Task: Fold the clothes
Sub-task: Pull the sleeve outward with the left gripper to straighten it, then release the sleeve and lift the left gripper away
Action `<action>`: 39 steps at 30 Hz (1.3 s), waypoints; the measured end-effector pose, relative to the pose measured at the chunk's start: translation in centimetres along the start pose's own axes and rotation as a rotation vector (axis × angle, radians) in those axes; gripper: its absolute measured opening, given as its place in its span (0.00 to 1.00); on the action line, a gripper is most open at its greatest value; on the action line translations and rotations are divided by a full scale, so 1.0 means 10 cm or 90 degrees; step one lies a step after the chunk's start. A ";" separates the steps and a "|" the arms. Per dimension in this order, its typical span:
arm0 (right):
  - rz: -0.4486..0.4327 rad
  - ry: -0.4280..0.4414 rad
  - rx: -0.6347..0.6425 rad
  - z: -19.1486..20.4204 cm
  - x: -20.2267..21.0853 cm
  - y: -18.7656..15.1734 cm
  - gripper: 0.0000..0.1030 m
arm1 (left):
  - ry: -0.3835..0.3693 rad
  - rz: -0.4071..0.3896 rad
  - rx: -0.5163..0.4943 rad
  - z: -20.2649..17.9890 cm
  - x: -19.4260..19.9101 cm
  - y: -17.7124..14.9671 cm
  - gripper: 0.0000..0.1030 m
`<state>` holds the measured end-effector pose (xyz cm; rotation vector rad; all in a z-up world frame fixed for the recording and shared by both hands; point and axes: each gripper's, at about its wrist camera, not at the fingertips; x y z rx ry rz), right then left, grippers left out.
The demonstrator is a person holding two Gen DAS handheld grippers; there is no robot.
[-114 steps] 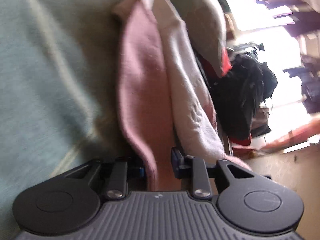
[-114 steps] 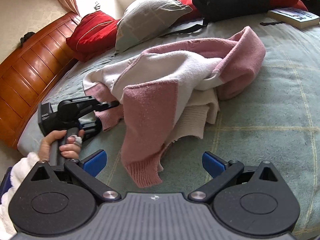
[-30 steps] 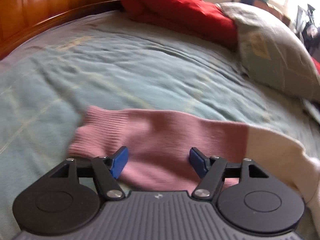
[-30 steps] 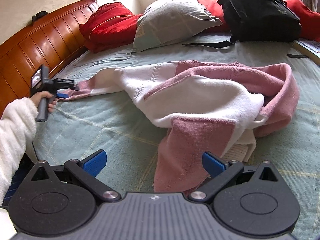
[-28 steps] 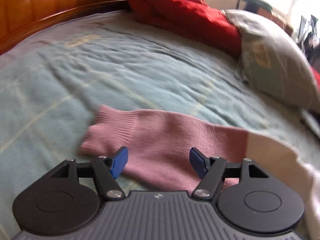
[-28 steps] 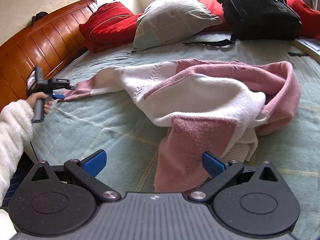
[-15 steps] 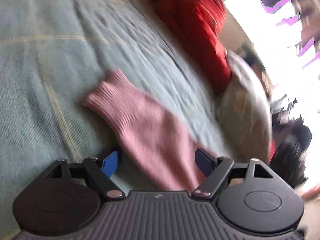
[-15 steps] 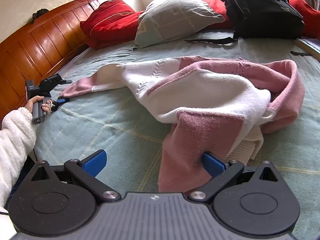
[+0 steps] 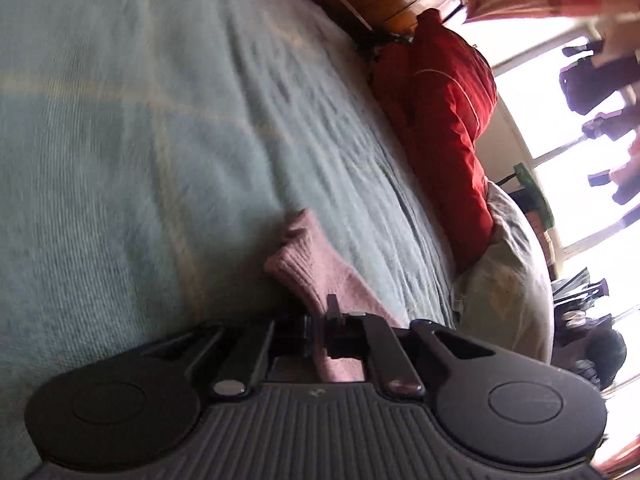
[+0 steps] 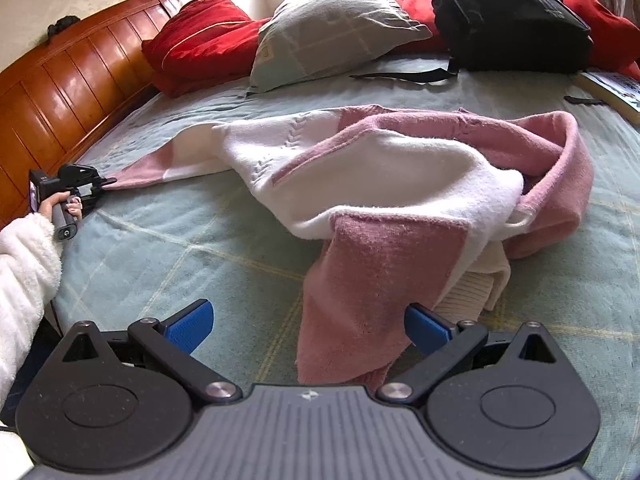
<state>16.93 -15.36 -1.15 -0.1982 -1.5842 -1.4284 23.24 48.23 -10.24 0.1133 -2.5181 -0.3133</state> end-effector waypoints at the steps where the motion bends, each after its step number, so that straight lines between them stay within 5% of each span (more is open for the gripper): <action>1: -0.001 0.000 -0.003 -0.01 0.00 0.00 1.00 | -0.002 -0.007 -0.016 -0.06 0.07 0.02 0.05; 5: 0.001 0.000 0.001 0.00 0.00 0.00 1.00 | 0.036 -0.026 -0.079 -0.25 0.22 0.02 0.08; 11: -0.009 0.008 0.003 -0.01 0.06 -0.01 1.00 | 0.215 -0.115 -0.187 -0.31 0.45 0.04 0.12; 13: -0.012 0.009 0.000 -0.02 0.07 -0.01 1.00 | 0.198 -0.106 -0.208 -0.38 0.54 0.01 0.19; 18: -0.014 0.013 0.001 0.00 0.08 -0.02 1.00 | 0.121 -0.038 -0.285 -0.73 0.51 -0.30 0.58; 23: -0.012 0.008 0.000 0.01 0.09 -0.04 1.00 | 0.107 0.052 -0.361 -0.88 0.11 -0.77 0.64; 32: -0.013 -0.021 -0.027 -0.19 0.16 -0.12 1.00 | 0.199 -0.003 -0.344 -0.72 0.03 -0.70 0.64; 35: -0.013 -0.027 -0.036 -0.26 0.16 -0.19 1.00 | 0.219 -0.008 -0.396 -0.83 0.13 -0.83 0.65; 39: 0.004 -0.063 -0.031 -0.31 0.17 -0.31 1.00 | 0.174 0.014 -0.474 -0.97 0.43 -1.21 0.72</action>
Point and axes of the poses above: each gripper's, at about its wrist camera, not at the fingertips, and x roughly against the way its jaws point, z to its left, y to its top, and after that the axes turned 12 degrees about x, right-handed
